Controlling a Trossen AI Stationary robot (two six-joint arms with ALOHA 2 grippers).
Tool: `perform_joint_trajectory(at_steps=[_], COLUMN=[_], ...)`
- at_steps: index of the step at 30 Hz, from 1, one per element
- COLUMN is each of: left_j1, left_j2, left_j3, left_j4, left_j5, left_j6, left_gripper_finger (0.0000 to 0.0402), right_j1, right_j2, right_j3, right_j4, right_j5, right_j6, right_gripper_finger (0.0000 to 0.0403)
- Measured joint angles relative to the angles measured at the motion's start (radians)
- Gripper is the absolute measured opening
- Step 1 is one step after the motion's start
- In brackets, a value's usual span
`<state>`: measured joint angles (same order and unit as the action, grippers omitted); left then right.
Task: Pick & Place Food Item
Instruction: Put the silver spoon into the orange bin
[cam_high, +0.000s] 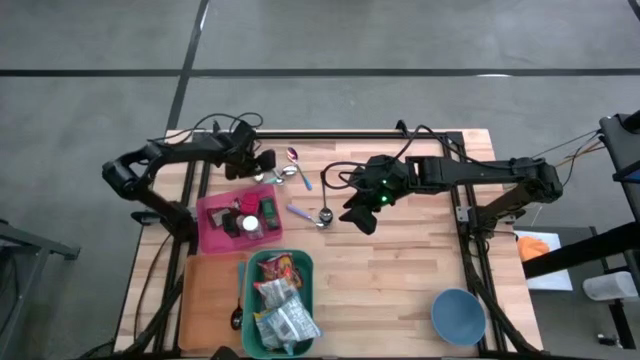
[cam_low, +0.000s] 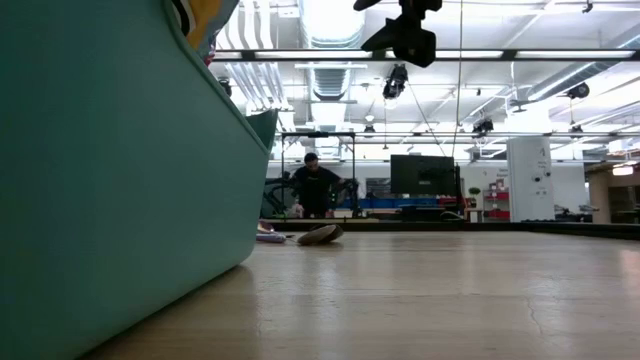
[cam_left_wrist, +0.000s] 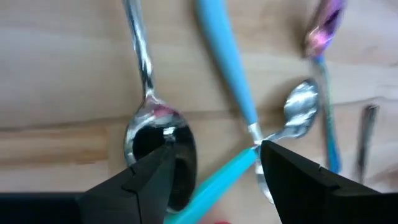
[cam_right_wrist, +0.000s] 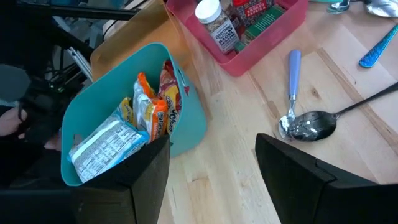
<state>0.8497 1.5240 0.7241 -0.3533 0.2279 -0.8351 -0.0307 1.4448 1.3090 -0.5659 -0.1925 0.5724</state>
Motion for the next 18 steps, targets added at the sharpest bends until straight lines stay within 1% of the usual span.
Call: perform_joint_trajectory(at_steps=[8, 12, 15, 18], left_j1=[0.0, 0.002, 0.007, 0.012], left_j2=[-0.113, -0.136, -0.135, -0.134], left_j3=[0.008, 0.003, -0.02, -0.058], left_j4=[-0.117, -0.187, -0.182, -0.12], left_j5=[-0.063, -0.103, -0.109, -0.103], left_j6=[0.009, 0.041, 0.061, 0.084], left_gripper_finger=[0.0237, 0.0237, 0.0237, 0.0237], right_j1=[0.0, 0.0, 0.0, 0.0], right_j2=[0.0, 0.0, 0.0, 0.0], right_j3=[0.0, 0.0, 0.0, 0.0], right_j4=[0.0, -0.005, -0.006, -0.008], right_j5=[0.0, 0.0, 0.001, 0.001], right_j6=[0.0, 0.0, 0.0, 0.0], right_gripper_finger=[0.0233, 0.0233, 0.0233, 0.0233])
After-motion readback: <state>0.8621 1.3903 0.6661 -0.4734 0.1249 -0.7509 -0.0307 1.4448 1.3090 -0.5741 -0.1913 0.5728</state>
